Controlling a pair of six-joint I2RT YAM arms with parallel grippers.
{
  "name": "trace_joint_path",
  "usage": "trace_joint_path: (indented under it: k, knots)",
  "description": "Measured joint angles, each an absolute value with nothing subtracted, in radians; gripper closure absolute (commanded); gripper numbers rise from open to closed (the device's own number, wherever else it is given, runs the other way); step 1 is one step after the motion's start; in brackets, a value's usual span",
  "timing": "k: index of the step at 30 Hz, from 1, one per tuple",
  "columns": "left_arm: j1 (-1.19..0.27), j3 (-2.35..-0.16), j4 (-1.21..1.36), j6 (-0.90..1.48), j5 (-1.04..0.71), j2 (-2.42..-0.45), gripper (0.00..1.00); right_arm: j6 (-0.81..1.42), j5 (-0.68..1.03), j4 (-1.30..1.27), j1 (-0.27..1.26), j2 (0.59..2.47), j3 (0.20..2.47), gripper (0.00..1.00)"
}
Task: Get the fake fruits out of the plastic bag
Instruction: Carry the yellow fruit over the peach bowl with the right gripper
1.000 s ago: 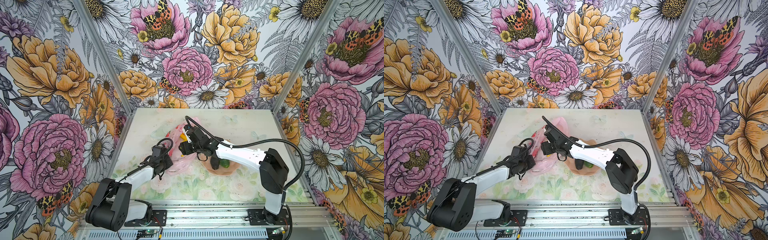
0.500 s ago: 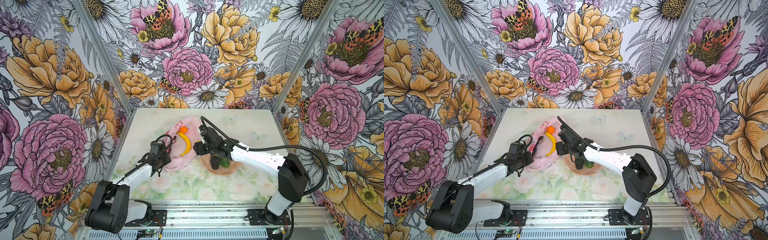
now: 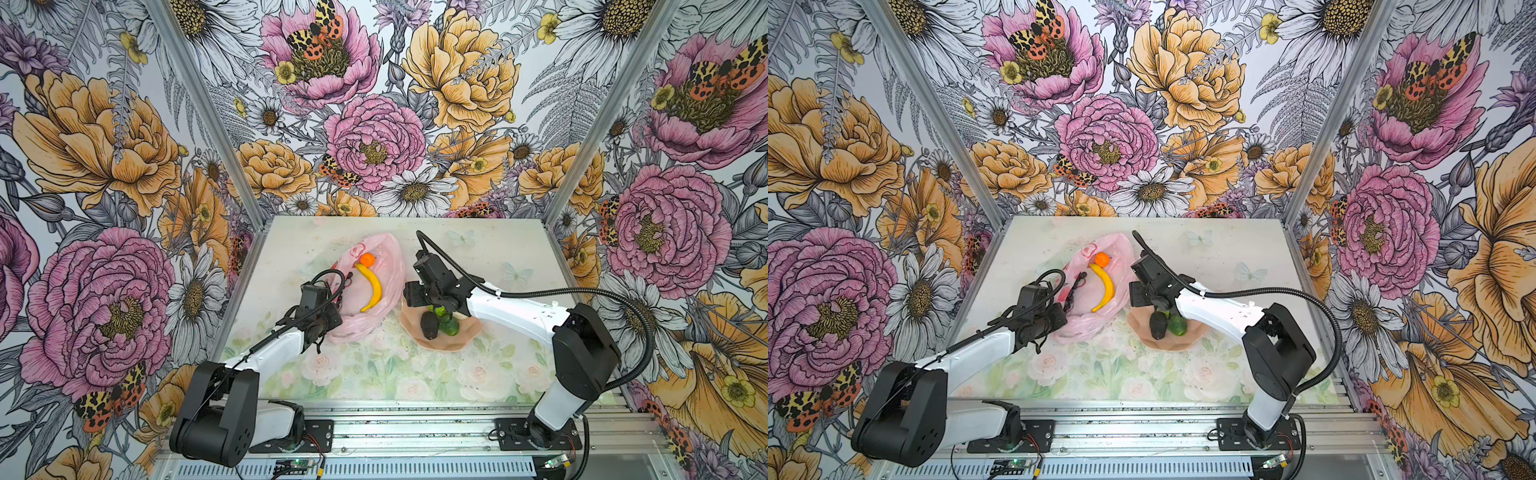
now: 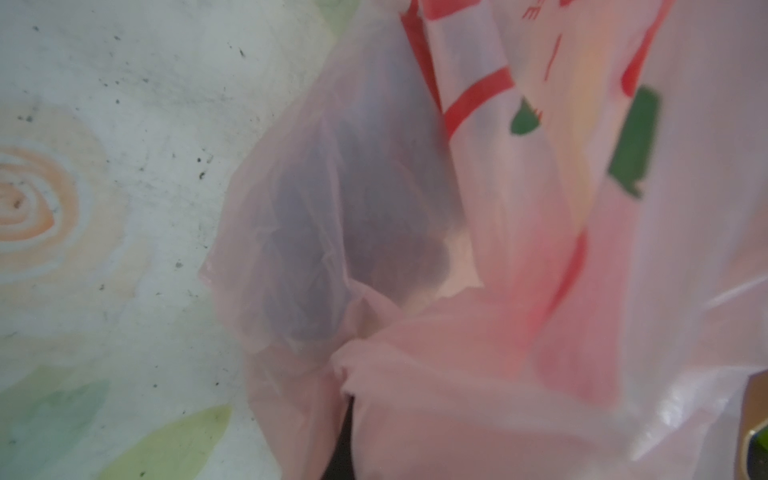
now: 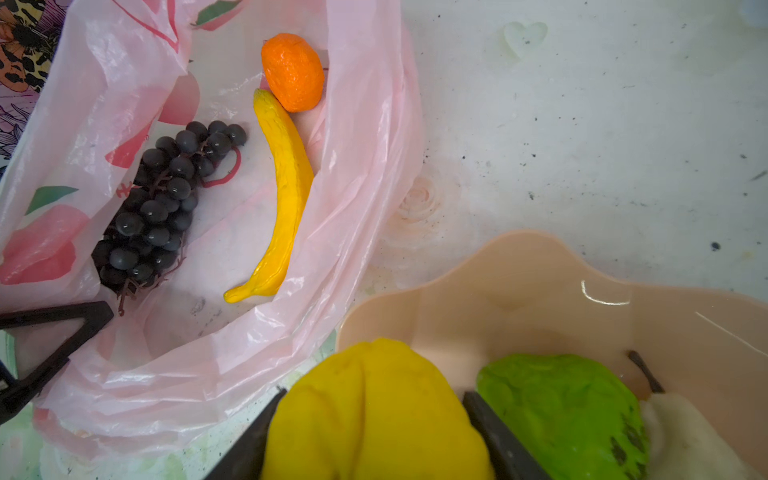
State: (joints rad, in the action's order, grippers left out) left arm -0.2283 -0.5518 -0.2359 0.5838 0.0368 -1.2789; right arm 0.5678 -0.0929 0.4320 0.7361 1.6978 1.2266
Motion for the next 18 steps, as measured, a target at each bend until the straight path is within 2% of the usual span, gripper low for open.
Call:
trace_joint_path:
  k: [10,18]
  knots:
    - [-0.228,-0.552,-0.236,0.584,0.037,-1.279,0.98,0.568,-0.102,0.415,0.736,1.757,1.213,0.33]
    - [-0.228,-0.552,-0.236,0.584,0.037,-1.279,0.98,0.568,-0.114,0.407,0.736,1.779,1.209,0.26]
